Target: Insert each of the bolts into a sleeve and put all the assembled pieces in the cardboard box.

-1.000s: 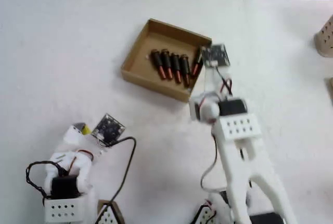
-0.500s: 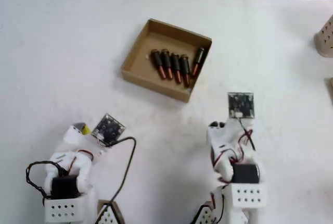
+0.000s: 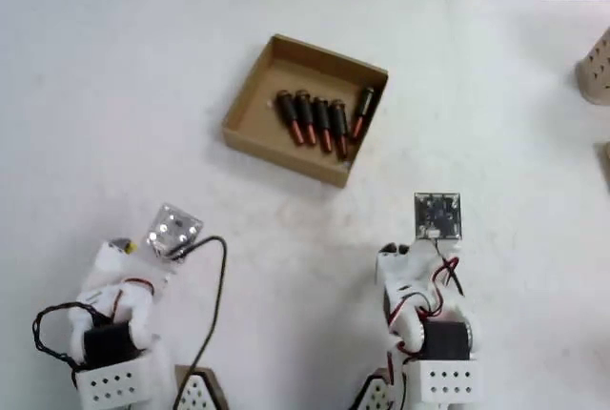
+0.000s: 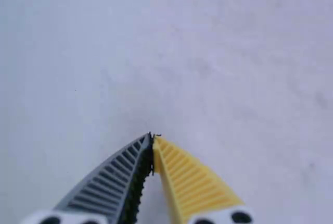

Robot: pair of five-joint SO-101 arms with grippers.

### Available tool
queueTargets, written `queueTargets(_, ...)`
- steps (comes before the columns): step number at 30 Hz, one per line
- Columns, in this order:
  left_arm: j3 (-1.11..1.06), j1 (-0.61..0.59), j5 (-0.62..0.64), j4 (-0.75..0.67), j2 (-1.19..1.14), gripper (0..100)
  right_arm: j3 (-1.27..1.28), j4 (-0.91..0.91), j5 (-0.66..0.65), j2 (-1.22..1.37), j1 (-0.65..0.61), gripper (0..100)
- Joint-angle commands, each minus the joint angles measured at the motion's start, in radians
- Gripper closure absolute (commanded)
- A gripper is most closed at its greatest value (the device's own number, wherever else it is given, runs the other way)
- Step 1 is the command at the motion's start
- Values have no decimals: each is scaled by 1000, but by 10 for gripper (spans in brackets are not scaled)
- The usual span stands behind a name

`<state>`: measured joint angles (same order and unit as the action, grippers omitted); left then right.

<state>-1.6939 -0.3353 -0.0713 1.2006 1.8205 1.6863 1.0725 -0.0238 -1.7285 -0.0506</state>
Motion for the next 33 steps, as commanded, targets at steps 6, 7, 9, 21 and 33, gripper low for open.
queueTargets(6, 0, -5, -3, 26, 2, 977, 8, 116, -8, -12, -33, 981)
queueTargets(7, 2, -5, -3, 26, 2, 977, 8, 119, -6, -13, -28, 981)
queueTargets(9, 2, 30, -3, 26, 2, 977, 8, 124, -6, -18, -28, 981)
queueTargets(21, 2, 134, -9, 83, 2, 977, 8, 125, -9, -21, -28, 981)
queueTargets(33, 2, 130, -9, 83, 2, 977, 8, 125, -9, -21, -28, 981)
